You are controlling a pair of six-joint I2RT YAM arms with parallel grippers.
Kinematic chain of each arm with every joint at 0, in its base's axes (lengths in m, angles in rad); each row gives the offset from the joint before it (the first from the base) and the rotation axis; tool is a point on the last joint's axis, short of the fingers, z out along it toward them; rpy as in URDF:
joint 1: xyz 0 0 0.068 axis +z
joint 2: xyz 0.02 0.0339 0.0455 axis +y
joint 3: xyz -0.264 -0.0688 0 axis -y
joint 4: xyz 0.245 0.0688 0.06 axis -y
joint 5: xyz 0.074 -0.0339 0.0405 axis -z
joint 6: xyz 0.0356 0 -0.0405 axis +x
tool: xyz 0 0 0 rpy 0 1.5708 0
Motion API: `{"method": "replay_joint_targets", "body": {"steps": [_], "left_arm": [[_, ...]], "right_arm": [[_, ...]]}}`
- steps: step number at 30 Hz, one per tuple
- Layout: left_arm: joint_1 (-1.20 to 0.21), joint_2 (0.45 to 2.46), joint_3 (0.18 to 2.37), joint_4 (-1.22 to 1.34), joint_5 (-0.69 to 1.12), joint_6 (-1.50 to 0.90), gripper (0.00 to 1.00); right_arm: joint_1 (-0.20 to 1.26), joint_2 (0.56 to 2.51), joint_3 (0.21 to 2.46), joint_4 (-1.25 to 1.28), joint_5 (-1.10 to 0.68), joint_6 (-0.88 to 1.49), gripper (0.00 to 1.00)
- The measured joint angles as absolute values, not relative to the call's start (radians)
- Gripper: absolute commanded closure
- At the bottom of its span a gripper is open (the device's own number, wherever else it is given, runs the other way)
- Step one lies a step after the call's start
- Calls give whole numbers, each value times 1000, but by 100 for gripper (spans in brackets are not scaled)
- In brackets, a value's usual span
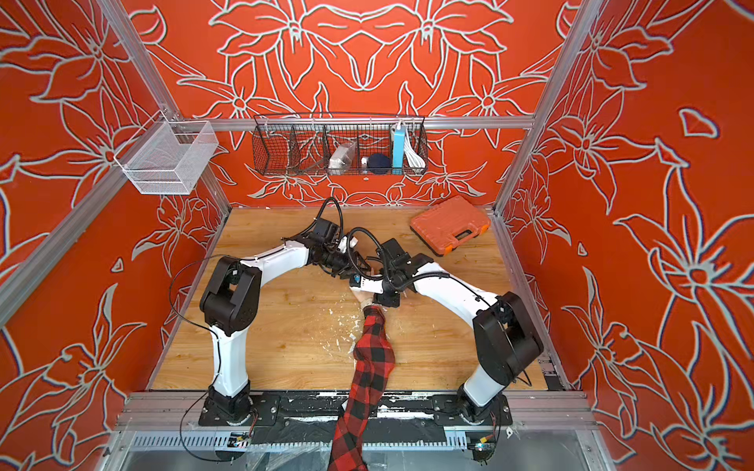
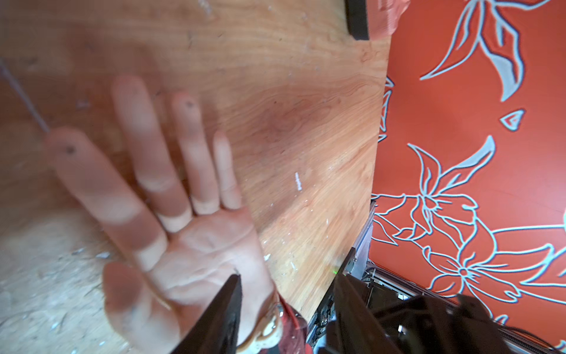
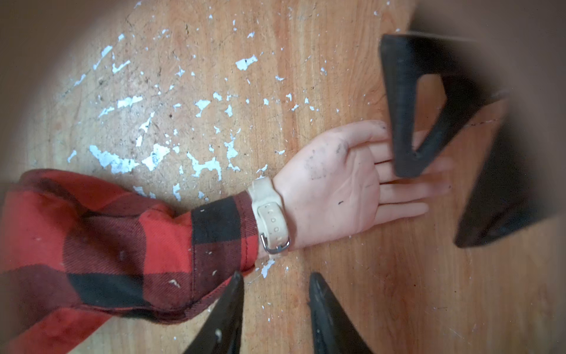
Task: Take off the watch
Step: Untie the watch from the hand.
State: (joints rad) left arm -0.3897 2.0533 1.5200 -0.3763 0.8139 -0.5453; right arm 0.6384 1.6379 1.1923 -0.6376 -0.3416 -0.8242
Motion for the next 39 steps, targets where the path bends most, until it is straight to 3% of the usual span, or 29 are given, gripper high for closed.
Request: {"method": "replay_joint_targets", "body": {"steps": [25,39], "left_arm": [[-390,2134,1523,-432,831,-531,51],[-390,2141,1534,-447,809,-514,52]], "right_arm": [[649,1830,1345,-723,-395,-958,73],[661,1861,1363,-728,-394,-976,92]]}}
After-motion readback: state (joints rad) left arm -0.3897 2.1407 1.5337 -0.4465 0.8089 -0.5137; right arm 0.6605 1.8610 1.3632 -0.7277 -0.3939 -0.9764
